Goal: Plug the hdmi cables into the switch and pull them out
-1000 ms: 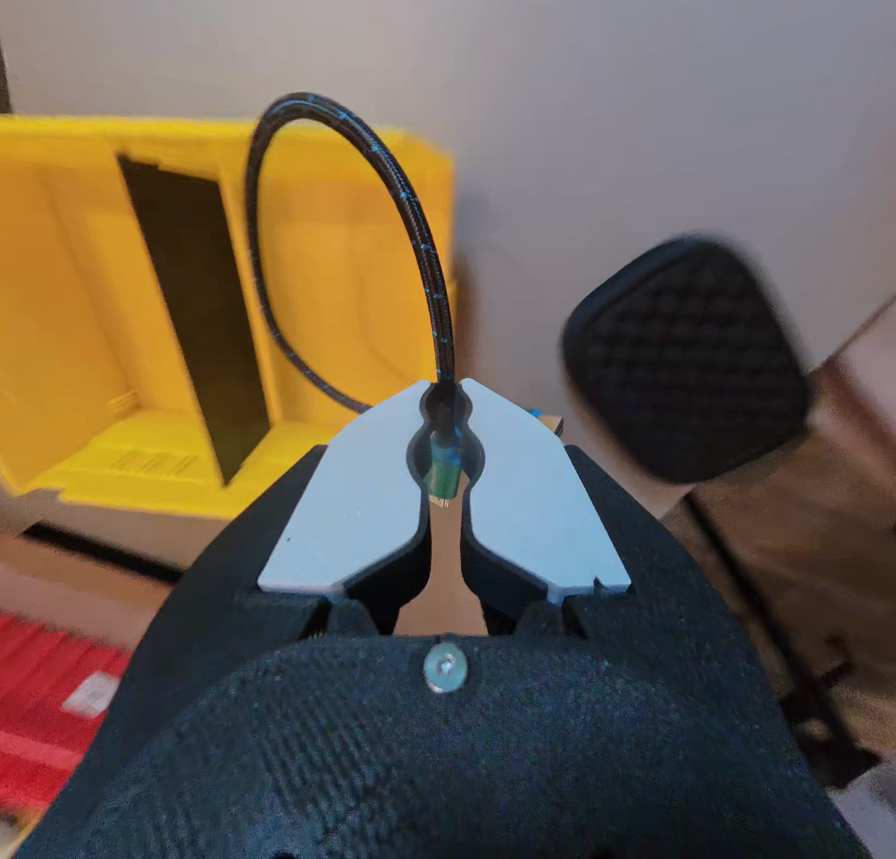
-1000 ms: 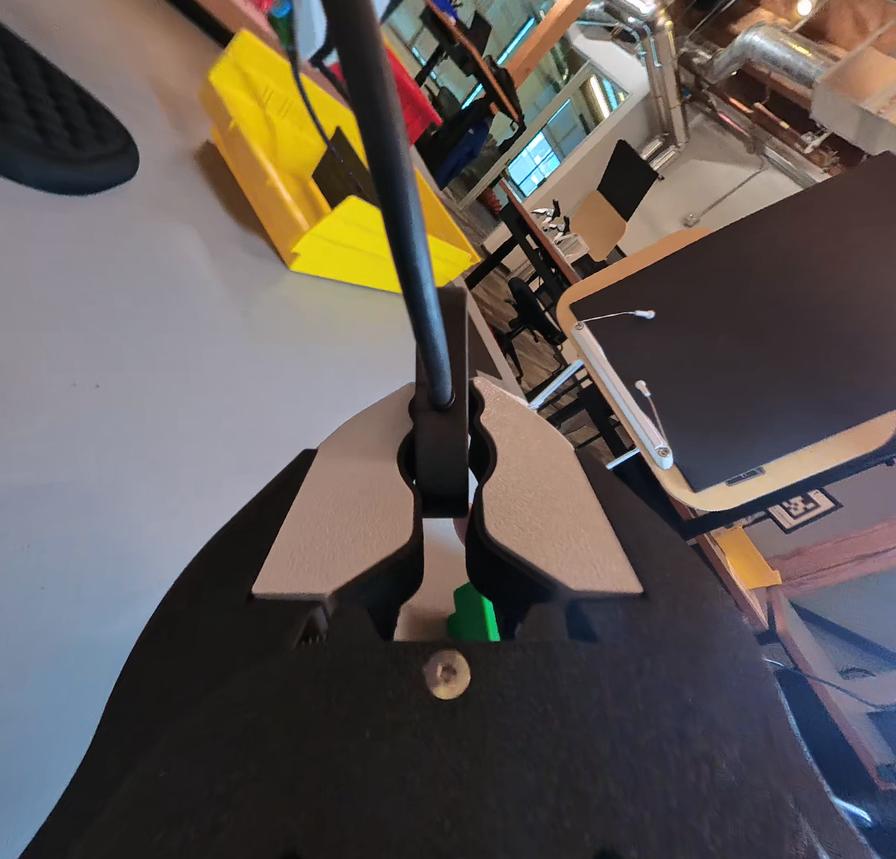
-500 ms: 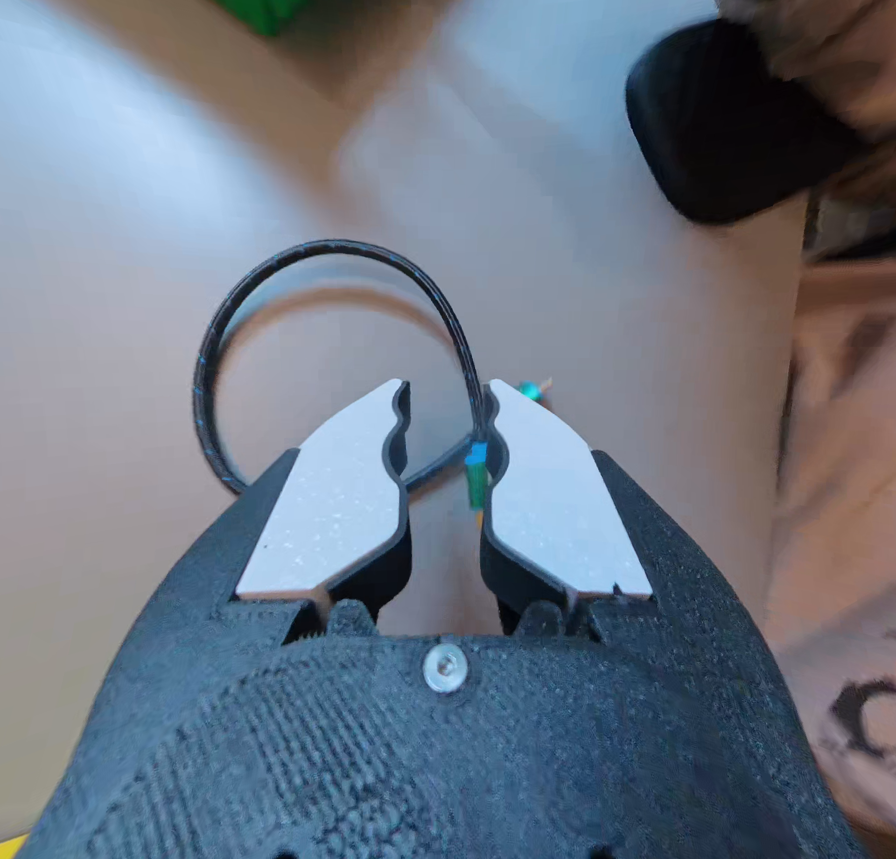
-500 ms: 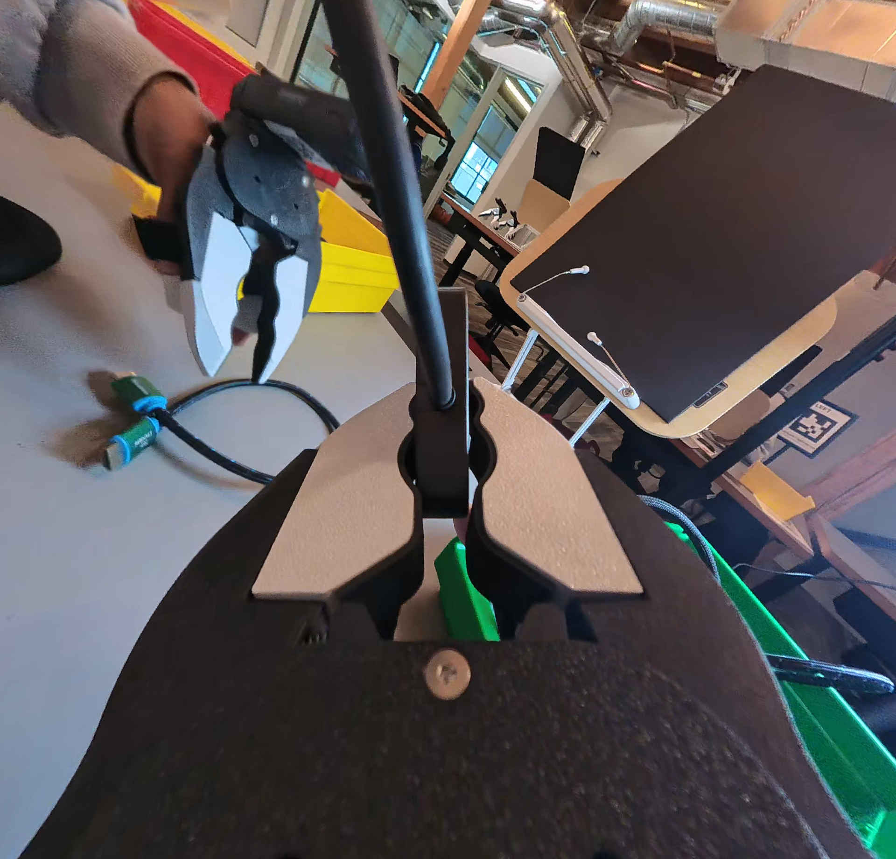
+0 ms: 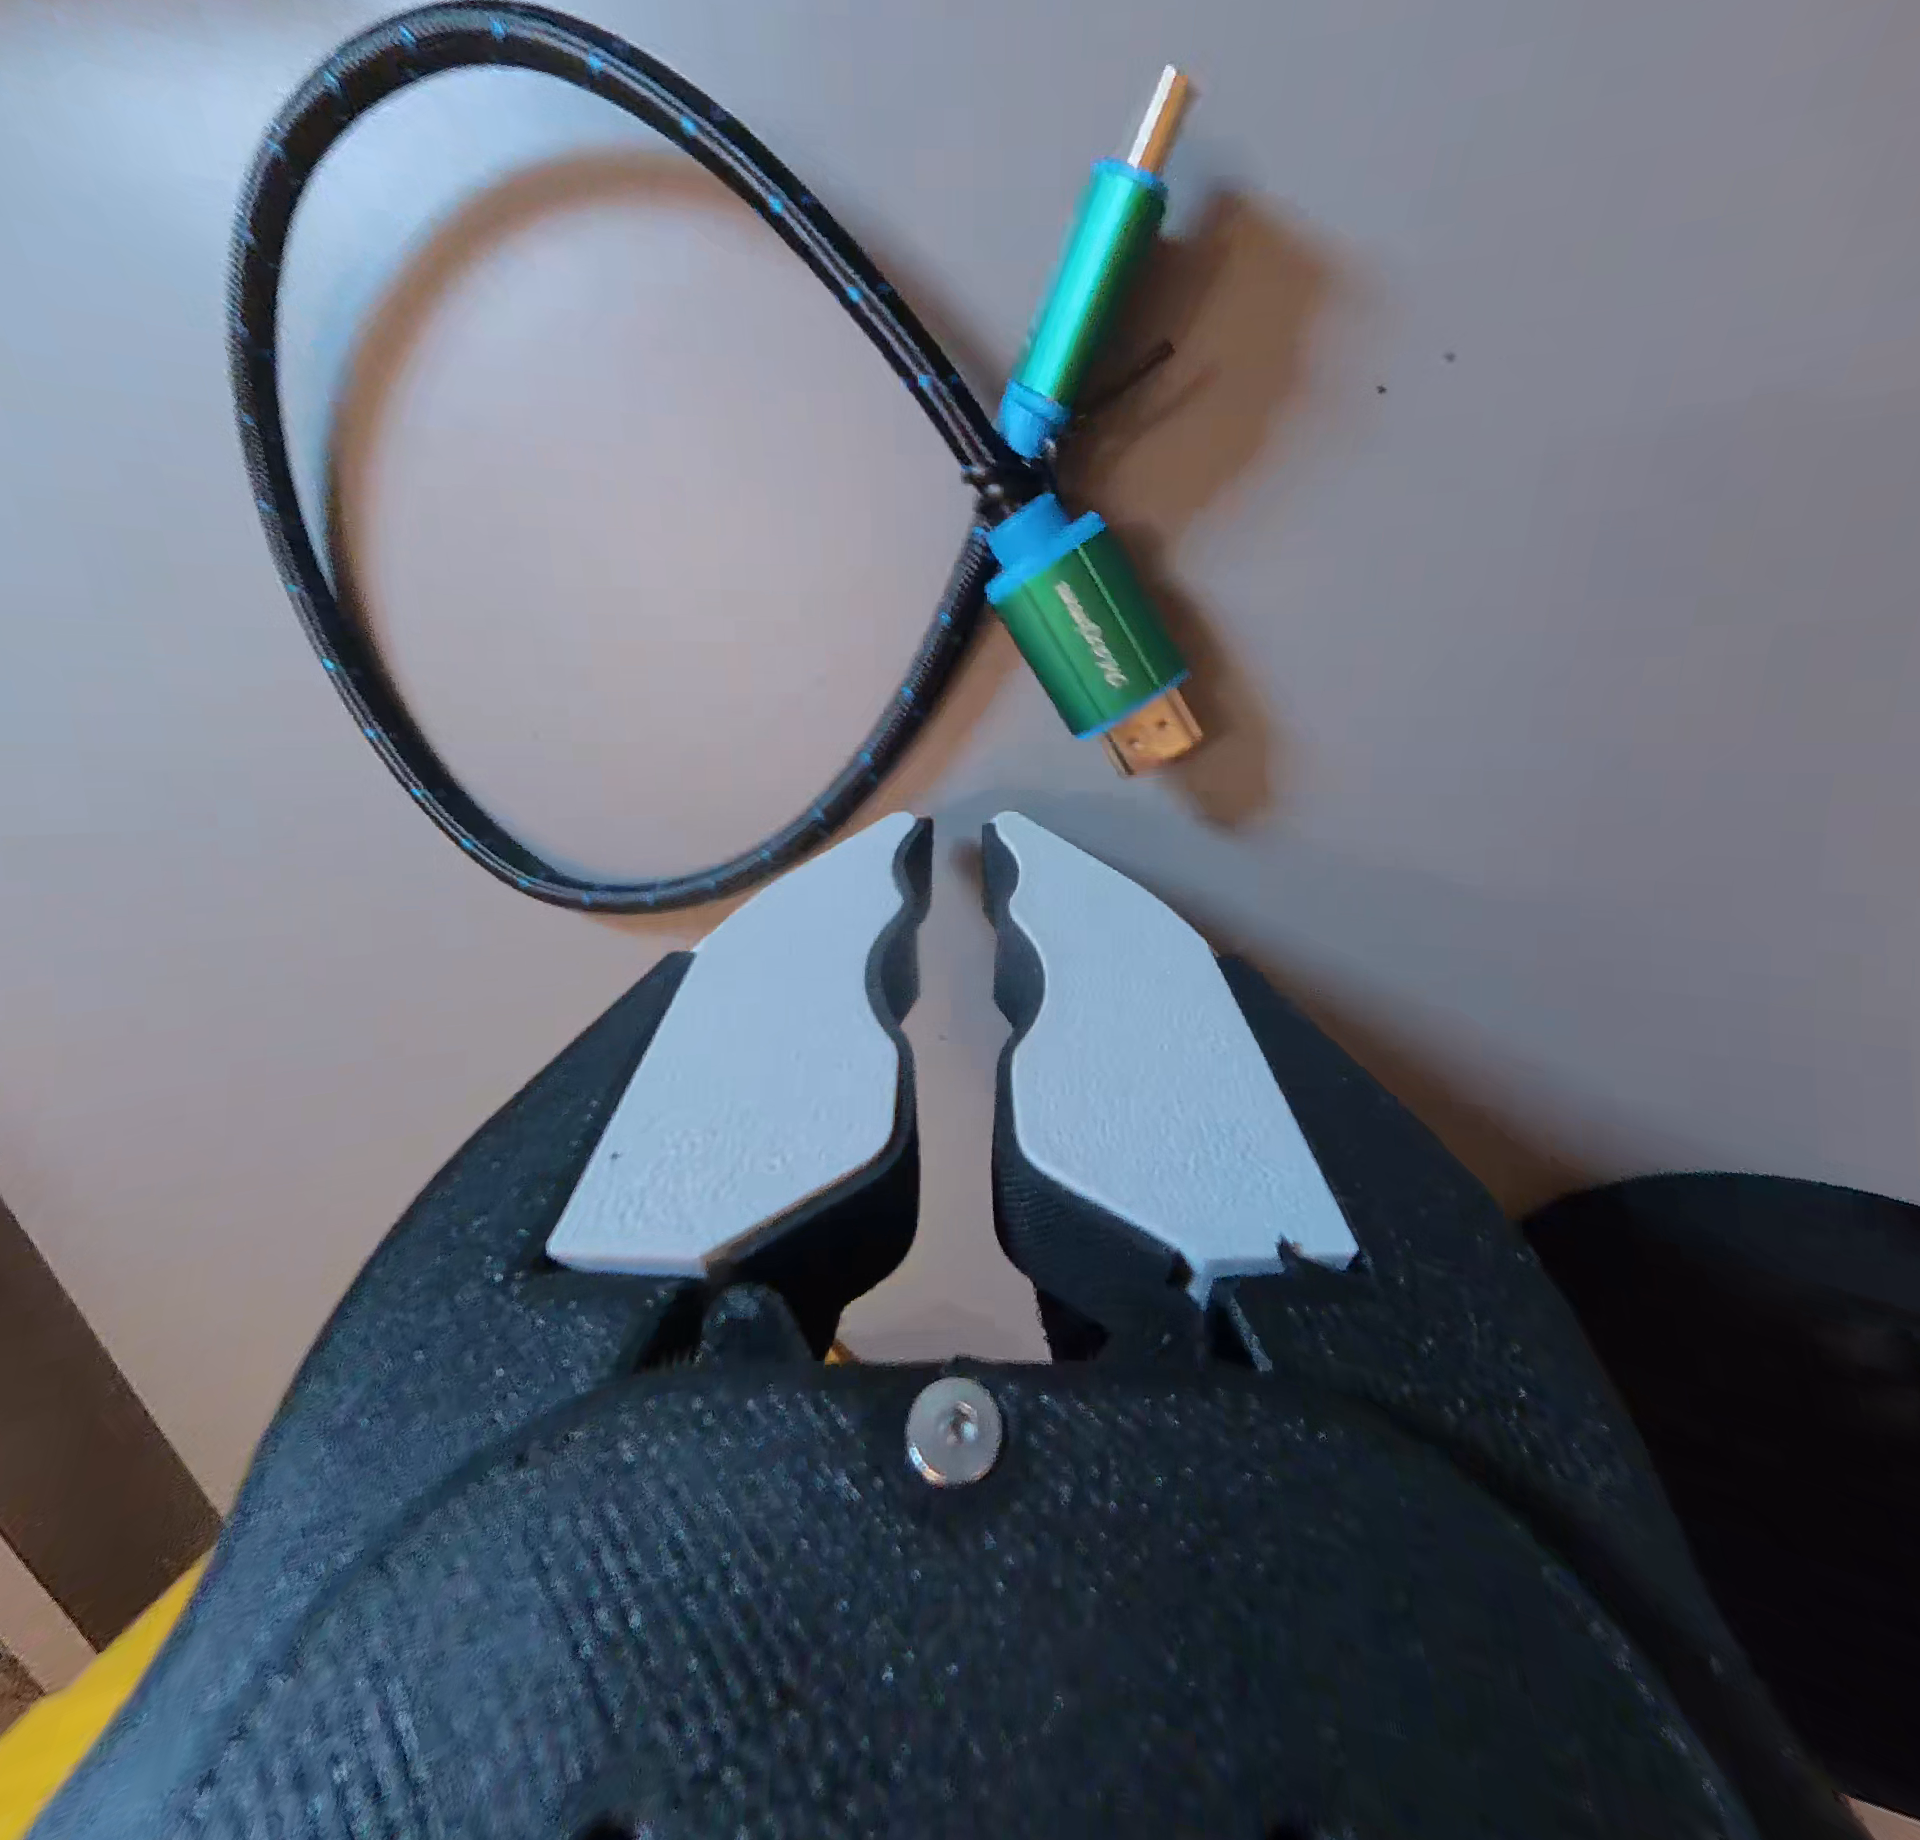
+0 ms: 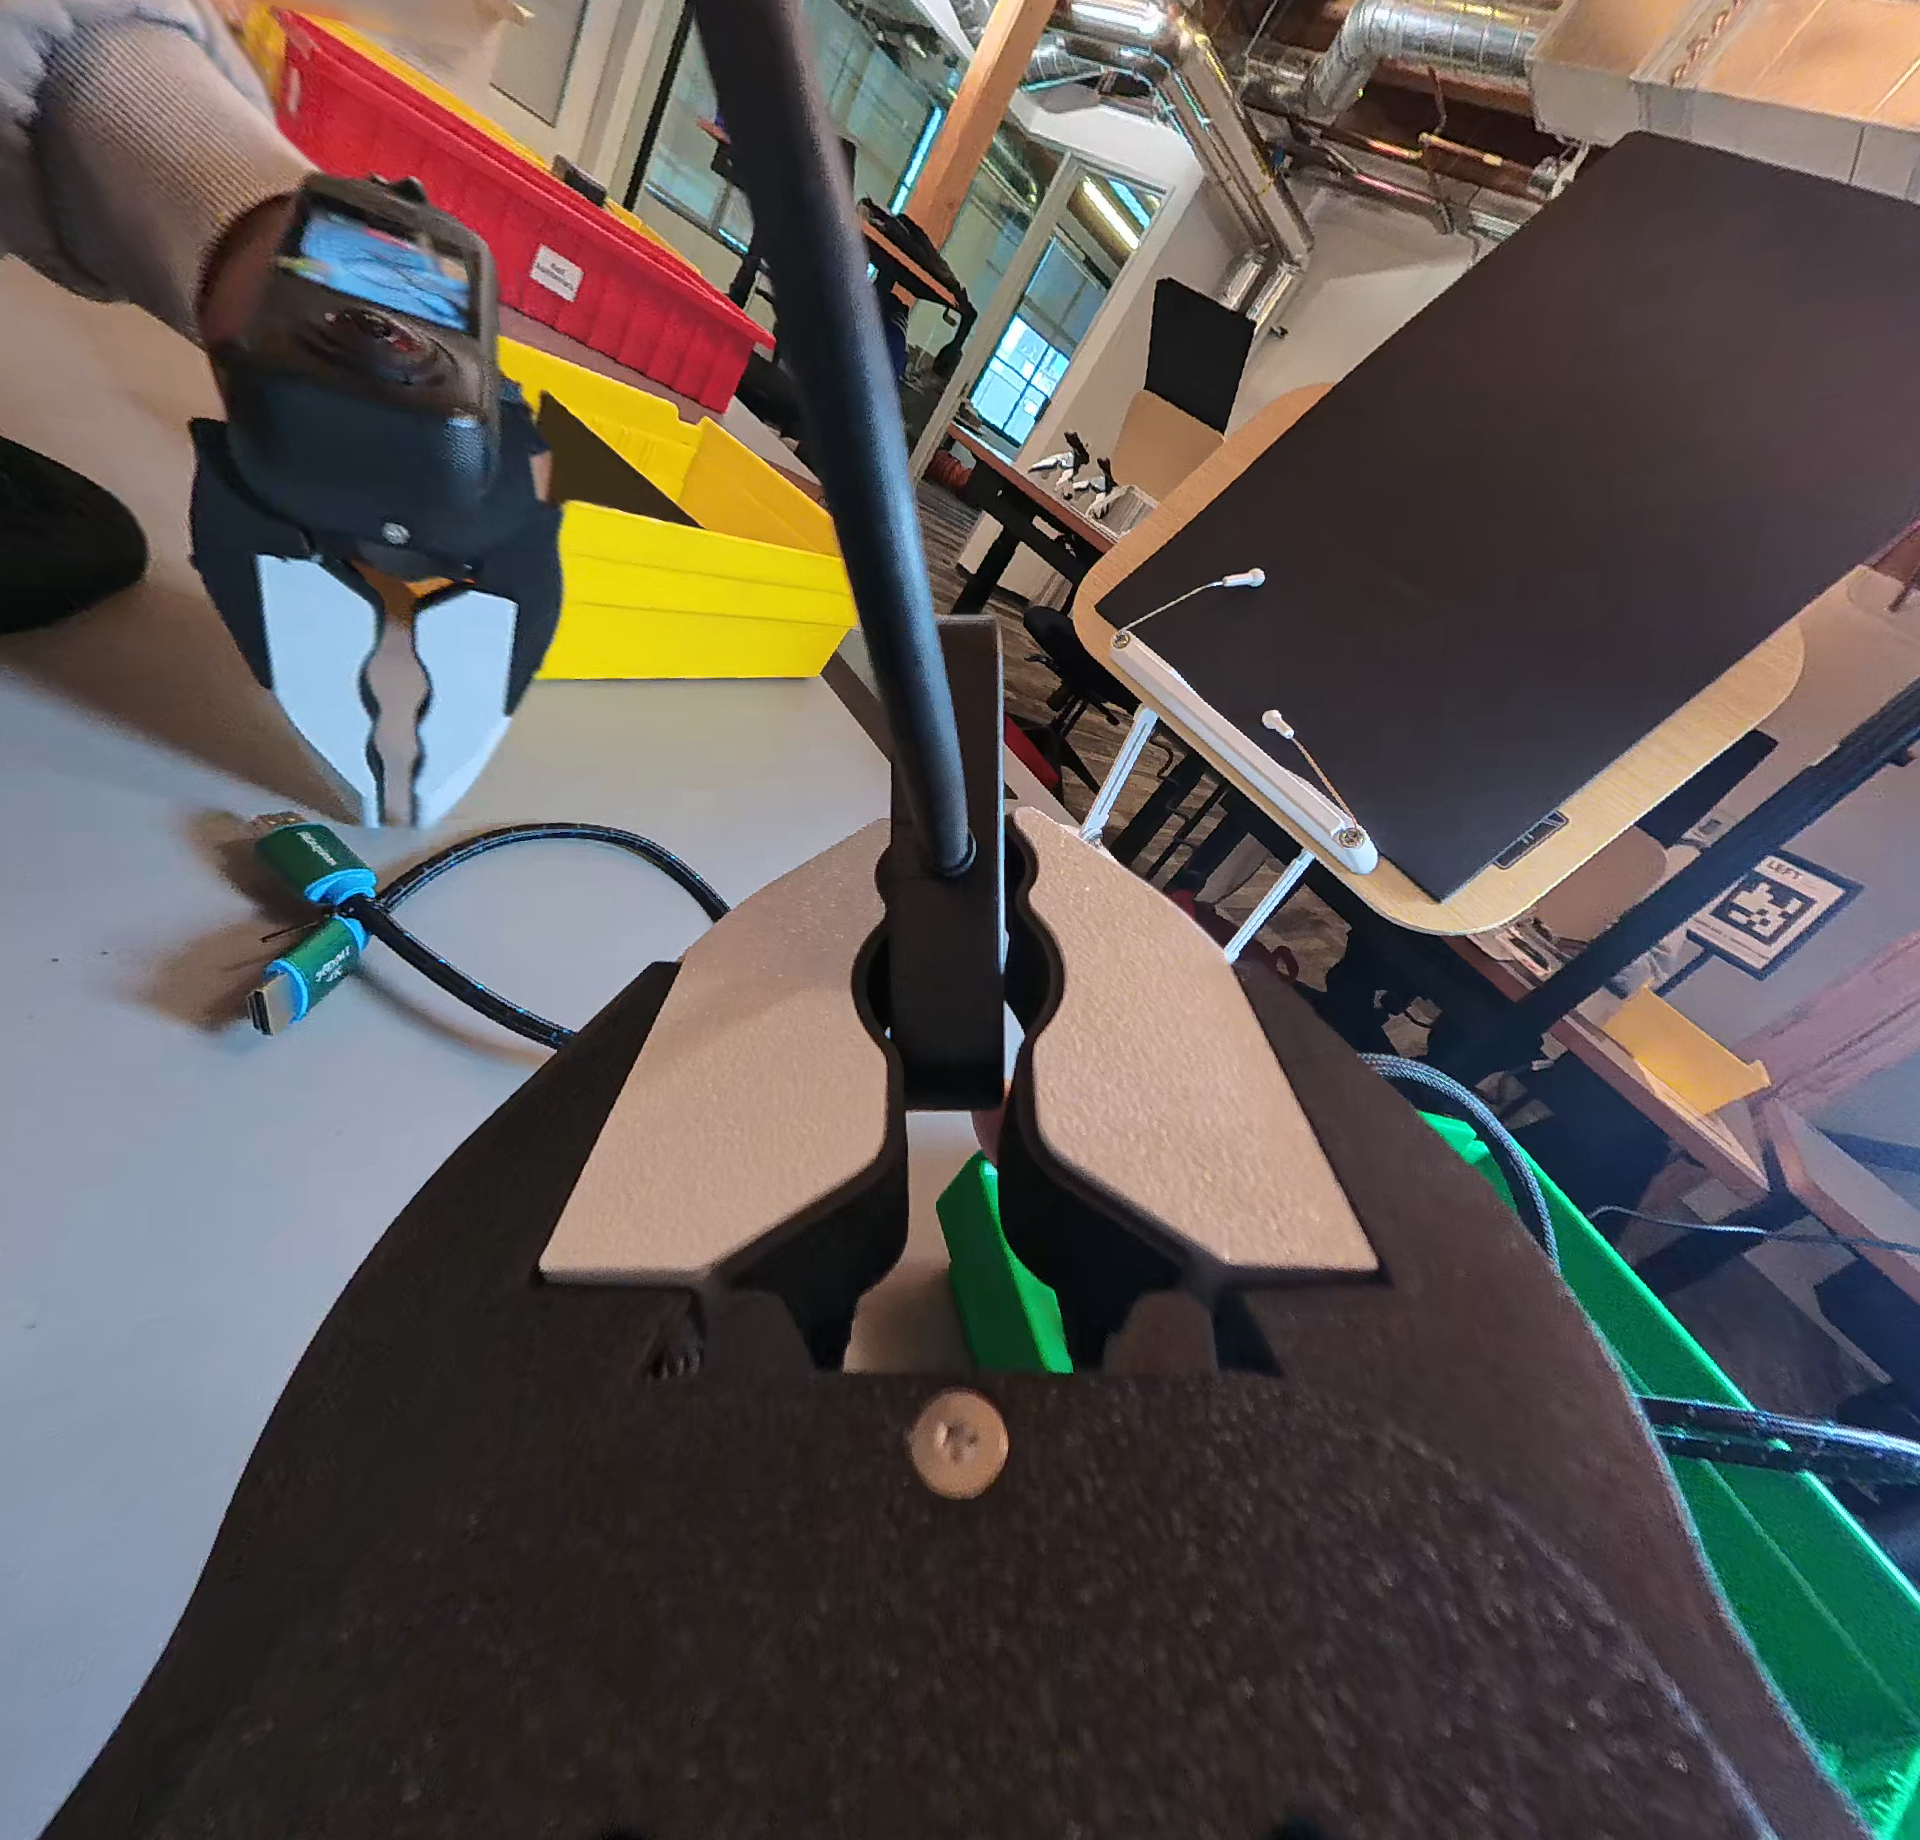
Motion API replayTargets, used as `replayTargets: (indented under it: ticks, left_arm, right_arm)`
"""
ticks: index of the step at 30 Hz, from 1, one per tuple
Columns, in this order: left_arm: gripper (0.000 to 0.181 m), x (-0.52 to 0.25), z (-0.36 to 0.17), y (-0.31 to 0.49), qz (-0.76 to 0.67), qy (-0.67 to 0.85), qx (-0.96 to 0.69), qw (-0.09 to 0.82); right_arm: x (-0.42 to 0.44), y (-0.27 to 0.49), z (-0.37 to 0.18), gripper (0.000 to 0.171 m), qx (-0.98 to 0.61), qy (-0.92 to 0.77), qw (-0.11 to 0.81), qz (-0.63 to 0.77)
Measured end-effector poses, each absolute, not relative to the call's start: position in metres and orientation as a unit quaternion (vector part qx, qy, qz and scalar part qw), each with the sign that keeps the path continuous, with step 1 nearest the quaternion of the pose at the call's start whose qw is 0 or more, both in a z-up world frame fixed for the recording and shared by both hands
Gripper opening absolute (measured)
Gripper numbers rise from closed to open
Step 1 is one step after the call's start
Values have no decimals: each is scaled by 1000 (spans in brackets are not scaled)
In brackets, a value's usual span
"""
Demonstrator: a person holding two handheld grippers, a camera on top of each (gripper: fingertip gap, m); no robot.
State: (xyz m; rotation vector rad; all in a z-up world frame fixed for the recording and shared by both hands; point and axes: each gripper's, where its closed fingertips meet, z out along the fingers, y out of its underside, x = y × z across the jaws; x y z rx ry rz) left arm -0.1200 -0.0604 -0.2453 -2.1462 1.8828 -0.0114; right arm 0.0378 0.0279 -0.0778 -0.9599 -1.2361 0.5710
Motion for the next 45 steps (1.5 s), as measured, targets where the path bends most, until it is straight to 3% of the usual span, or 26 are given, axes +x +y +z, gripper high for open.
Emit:
replayTargets:
  ticks: [2, 7, 10, 13, 17, 20, 24, 31, 37, 41, 45]
  left_arm:
    - [8, -125, -244, -71, 2, 652, -746, 139]
    - [34, -116, -232, -55, 54, 704, -675, 212]
    - [32, -116, -240, -39, 90, 740, -634, 205]
    - [9, -113, -246, -43, 40, 737, -653, 171]
    - [10, -121, -246, -61, -10, 642, -760, 95]
    - [13, -109, -236, -85, -92, 571, -810, 100]
    - [25, -89, -212, -98, -150, 545, -807, 170]
    - [45, -66, -236, -81, -175, 500, -825, 198]
    - [29, -64, -246, -61, -155, 481, -832, 229]
    - [14, -84, -236, -24, -2, 501, -796, 340]
    - [14, -96, -205, -2, 93, 493, -757, 419]
  right_arm:
    - [38, 29, -77, 15, -429, -545, 672, 259]
    - [36, 29, -76, 15, -433, -536, 669, 277]
    - [37, 30, -77, 15, -437, -535, 669, 275]
    - [39, 32, -78, 15, -439, -534, 670, 271]
    - [40, 35, -82, 15, -444, -537, 666, 268]
    - [40, 35, -81, 14, -442, -536, 666, 270]
    - [40, 34, -79, 14, -441, -532, 666, 280]
    - [38, 34, -82, 14, -448, -531, 664, 276]
    - [36, 36, -90, 14, -451, -541, 658, 268]
    - [33, 31, -97, 15, -435, -566, 658, 240]
    - [24, 25, -114, 15, -395, -616, 660, 172]
